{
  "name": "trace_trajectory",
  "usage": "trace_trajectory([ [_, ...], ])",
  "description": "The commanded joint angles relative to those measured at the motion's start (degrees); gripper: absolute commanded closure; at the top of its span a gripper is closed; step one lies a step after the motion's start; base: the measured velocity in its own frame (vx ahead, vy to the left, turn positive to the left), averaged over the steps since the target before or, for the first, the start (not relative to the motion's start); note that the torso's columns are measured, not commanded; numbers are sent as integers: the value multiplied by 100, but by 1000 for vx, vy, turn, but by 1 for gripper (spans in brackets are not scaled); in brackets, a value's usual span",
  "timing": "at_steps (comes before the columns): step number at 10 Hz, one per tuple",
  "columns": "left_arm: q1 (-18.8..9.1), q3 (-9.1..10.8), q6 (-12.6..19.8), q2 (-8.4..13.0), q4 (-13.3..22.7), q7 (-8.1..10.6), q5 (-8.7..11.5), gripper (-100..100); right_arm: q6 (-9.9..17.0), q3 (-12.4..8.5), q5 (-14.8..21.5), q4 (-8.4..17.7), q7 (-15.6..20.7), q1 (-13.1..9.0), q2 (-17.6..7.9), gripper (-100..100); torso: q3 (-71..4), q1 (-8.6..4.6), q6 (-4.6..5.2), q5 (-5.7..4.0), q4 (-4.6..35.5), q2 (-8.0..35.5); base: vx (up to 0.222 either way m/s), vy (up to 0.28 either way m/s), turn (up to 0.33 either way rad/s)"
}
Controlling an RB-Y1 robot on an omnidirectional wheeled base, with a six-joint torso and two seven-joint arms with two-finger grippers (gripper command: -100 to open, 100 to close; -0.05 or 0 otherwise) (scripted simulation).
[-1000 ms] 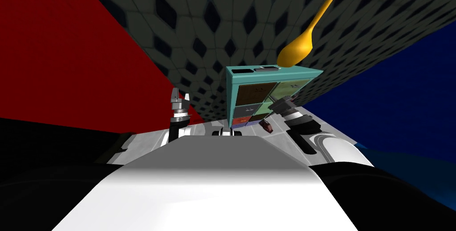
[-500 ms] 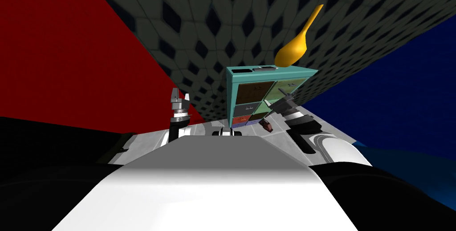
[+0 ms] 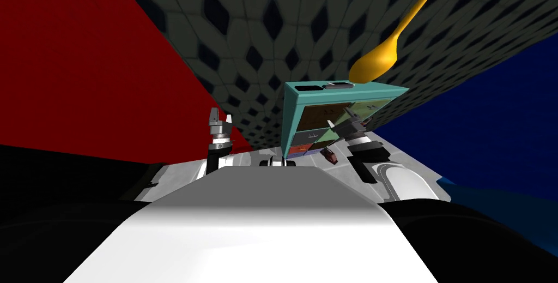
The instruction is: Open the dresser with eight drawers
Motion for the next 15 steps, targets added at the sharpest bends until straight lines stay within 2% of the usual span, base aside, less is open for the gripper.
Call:
trace_trajectory([
  [1, 0, 0, 0, 1, 0, 0, 0, 0, 8, -169, -60, -125, -146, 108, -118, -100, 4, -12, 1, -2, 2, 9, 100, 34, -86],
  [2, 1, 1, 0, 1, 0, 0, 0, 0, 4, -219, -80, -161, -192, 141, -153, -100, -6, -8, 2, -2, -2, -12, 136, 39, -97],
  [3, 1, 1, 0, 1, 0, 0, 0, 0, 20, -155, -48, -120, -146, 103, -129, -100, -14, 2, 0, 1, -7, -19, -5, 17, -50],
  [4, 0, 1, 0, 1, 0, 0, 0, 0, 21, 4, 10, 3, 14, -5, 5, 100, 9, 0, -2, 1, 3, 16, -84, -26, 160],
  [8, -2, 1, 1, 1, 1, 0, 0, 0, -33, -201, -88, -268, -166, 185, -97, 100, 33, -3, 17, 6, 28, 57, -133, -21, -61],
  [9, -3, 1, 1, 1, 1, 0, 0, 0, -33, -160, -61, -227, -173, 190, -128, 100, 30, 3, 15, 14, 36, 56, -84, -5, -18],
  [14, -2, 1, 1, 1, 1, 0, 0, 0, -62, -160, -78, -376, -197, 240, -114, 100, 3, 2, 13, 20, 32, 21, -135, -42, -50],
  [15, -2, 1, 0, 1, 1, 0, 0, 0, -167, -373, -215, -449, -371, 360, -243, -100, 1, 5, 15, 24, 35, 21, -12, -3, -121],
])
